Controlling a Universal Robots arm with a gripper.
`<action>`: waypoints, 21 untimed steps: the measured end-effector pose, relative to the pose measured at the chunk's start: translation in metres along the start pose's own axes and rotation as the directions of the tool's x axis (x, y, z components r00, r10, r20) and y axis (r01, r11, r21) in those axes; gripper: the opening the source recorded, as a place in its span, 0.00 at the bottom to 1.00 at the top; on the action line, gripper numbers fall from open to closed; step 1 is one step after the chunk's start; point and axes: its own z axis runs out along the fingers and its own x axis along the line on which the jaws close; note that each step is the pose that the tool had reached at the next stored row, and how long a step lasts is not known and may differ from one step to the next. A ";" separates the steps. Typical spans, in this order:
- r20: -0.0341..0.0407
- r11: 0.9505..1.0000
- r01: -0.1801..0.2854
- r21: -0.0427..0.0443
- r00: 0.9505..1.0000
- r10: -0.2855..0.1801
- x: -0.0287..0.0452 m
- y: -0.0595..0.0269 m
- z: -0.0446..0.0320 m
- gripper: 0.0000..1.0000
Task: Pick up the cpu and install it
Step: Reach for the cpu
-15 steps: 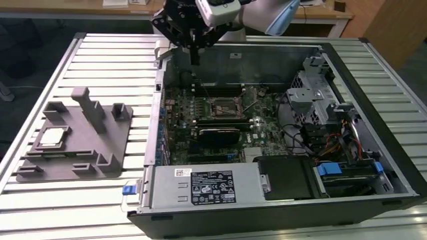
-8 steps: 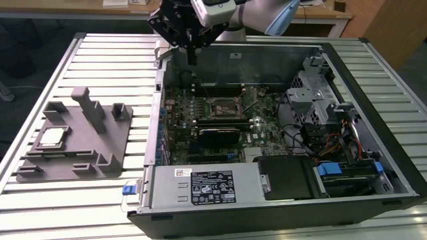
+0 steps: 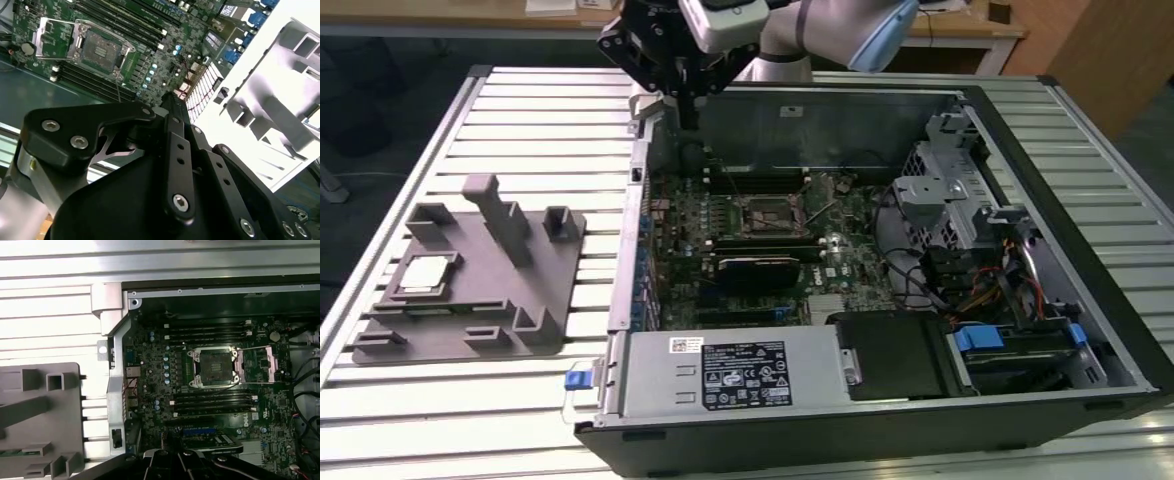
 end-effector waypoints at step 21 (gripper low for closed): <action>0.001 1.000 0.000 0.000 1.000 0.000 0.0499 -0.0037 -0.0013 0.11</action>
